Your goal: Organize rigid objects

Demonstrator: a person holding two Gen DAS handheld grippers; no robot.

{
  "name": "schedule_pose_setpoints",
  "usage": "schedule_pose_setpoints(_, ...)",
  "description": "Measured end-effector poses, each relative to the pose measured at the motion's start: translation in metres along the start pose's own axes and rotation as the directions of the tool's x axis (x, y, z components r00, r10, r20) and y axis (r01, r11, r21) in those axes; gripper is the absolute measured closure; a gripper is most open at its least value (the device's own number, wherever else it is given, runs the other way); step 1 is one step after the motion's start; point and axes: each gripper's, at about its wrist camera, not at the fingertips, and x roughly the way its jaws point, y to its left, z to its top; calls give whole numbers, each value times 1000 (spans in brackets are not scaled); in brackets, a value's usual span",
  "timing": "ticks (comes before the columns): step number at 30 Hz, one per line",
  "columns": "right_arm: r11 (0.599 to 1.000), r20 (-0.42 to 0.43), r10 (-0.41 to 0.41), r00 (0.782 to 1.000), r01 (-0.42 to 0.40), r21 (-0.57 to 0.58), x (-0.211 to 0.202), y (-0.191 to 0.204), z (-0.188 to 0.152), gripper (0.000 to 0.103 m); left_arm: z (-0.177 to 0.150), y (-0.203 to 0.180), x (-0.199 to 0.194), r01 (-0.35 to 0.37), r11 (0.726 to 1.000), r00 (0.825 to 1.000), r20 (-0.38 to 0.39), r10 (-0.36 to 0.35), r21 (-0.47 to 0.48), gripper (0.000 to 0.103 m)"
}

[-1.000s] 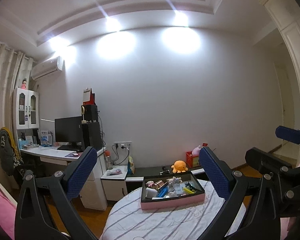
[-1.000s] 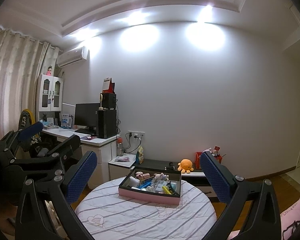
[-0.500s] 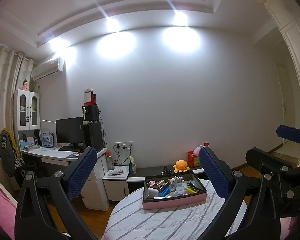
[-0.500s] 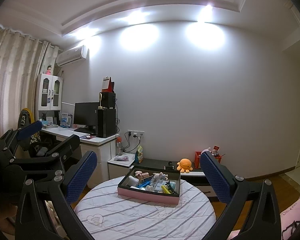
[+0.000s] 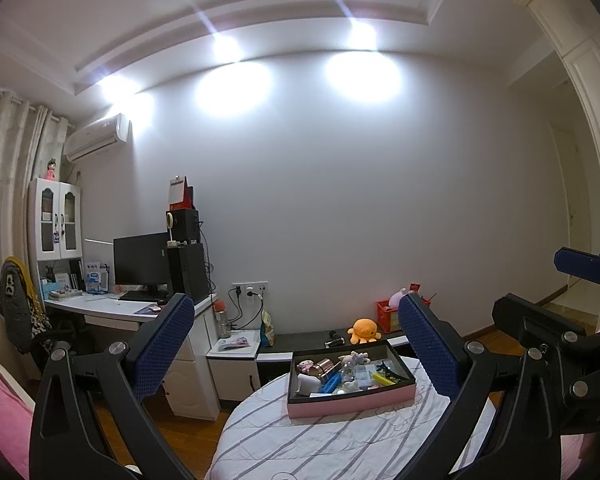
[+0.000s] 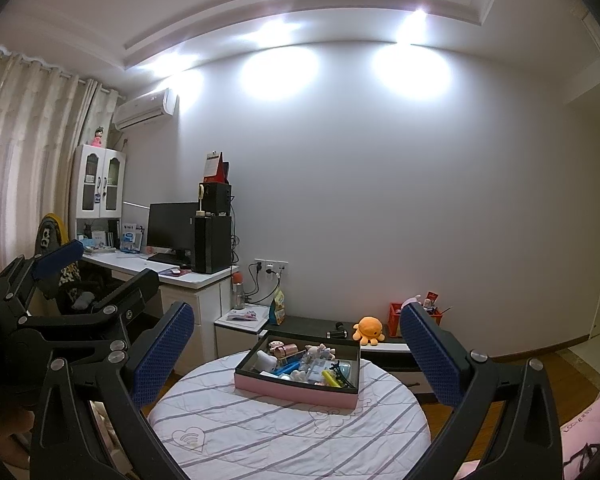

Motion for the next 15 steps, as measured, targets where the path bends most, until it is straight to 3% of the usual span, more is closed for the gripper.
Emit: schedule_pose_setpoints(15, 1000, -3, -1, 1000, 1, -3, 2, 0, -1, 0, 0, 1, 1, -2, 1000, 1000, -4, 2, 3, 0)
